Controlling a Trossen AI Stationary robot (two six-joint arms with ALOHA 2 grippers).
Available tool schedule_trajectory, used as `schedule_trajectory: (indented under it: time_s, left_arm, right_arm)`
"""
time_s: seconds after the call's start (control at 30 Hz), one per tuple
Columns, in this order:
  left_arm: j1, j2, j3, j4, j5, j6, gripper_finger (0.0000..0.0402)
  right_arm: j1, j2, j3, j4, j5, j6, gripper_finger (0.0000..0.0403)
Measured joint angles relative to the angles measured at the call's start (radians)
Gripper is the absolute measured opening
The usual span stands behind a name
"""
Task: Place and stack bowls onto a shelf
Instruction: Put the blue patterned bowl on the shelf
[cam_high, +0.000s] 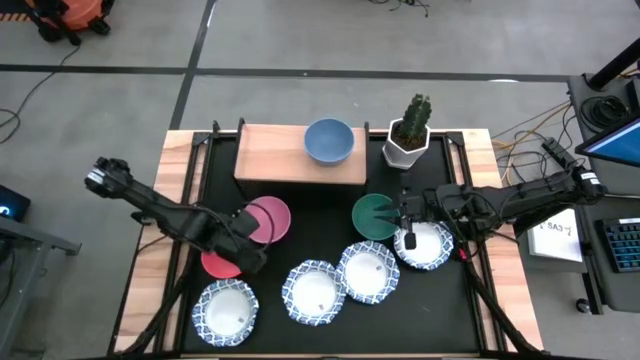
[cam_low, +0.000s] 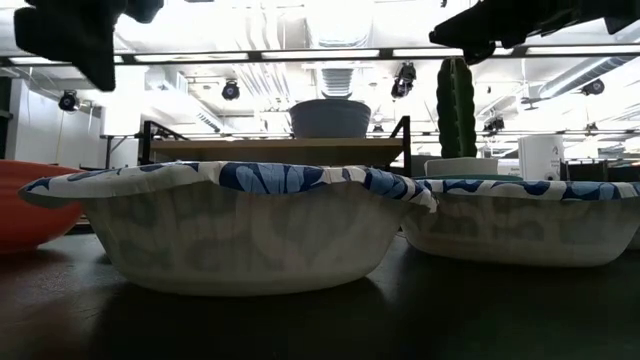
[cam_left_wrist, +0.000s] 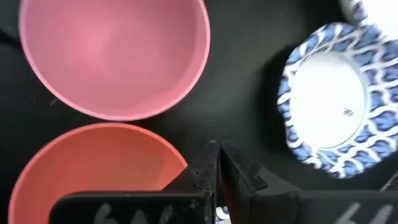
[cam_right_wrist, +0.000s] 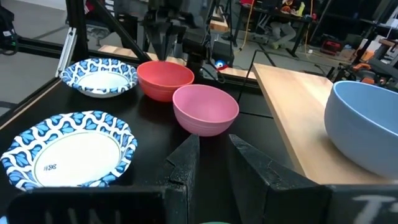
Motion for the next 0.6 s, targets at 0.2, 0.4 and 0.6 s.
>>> schedule_trajectory:
  time_s: [0.2, 0.4, 0.6]
  left_arm:
    - [0.000, 0.054, -0.006, -0.002, 0.033, 0.048, 0.0000]
    - [0.000, 0.065, -0.006, -0.002, 0.044, 0.093, 0.0000]
    - [0.000, 0.065, -0.006, -0.001, 0.047, 0.159, 0.0001]
  right_arm:
    - [0.000, 0.006, 0.000, 0.001, 0.000, 0.000, 0.0073]
    - [0.000, 0.006, 0.000, 0.000, 0.000, 0.000, 0.0073]
    - [0.000, 0.006, 0.000, 0.000, 0.001, 0.000, 0.0073]
